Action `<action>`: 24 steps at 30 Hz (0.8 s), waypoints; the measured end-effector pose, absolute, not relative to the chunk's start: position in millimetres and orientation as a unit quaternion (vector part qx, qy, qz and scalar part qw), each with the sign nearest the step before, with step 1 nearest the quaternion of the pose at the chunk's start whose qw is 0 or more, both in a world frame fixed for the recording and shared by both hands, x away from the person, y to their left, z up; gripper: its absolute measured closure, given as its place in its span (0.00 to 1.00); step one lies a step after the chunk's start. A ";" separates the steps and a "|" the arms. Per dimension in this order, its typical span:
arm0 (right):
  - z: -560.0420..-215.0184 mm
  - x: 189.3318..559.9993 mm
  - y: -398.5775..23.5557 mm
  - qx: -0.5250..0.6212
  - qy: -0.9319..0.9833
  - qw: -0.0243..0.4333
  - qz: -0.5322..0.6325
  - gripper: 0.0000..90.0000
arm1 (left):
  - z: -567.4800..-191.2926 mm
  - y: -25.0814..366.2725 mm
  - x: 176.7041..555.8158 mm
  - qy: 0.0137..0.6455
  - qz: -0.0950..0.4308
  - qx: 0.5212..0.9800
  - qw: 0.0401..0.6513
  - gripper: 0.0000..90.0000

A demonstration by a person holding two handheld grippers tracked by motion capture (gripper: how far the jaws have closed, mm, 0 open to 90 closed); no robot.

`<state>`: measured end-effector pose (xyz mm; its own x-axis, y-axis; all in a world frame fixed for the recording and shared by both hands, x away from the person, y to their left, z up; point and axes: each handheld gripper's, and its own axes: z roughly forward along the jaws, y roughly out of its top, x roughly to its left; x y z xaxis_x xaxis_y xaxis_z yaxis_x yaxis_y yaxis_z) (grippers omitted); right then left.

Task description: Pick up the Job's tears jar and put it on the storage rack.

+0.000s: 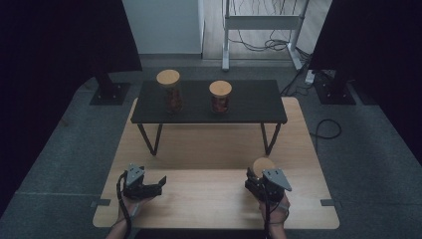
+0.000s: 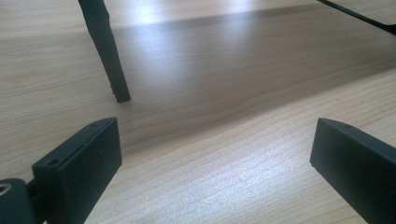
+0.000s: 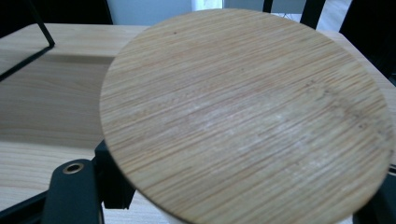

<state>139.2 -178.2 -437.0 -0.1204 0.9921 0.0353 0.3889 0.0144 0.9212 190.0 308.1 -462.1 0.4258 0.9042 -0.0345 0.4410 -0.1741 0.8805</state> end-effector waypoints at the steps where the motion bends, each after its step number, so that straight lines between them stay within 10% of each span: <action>1: -436.3 138.7 -178.6 0.559 0.616 0.355 0.426 0.28 | -462.1 308.1 190.0 0.467 0.262 0.720 0.441 0.02; 24: -431.7 135.6 -177.3 0.553 0.615 0.364 0.428 0.28 | -462.6 307.6 191.1 0.467 0.260 0.722 0.439 0.02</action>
<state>135.6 -177.3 -431.7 -0.1223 0.9922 0.0256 0.3691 0.0215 0.9292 191.1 307.6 -462.6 0.4293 0.9025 -0.0348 0.4456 -0.1781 0.8773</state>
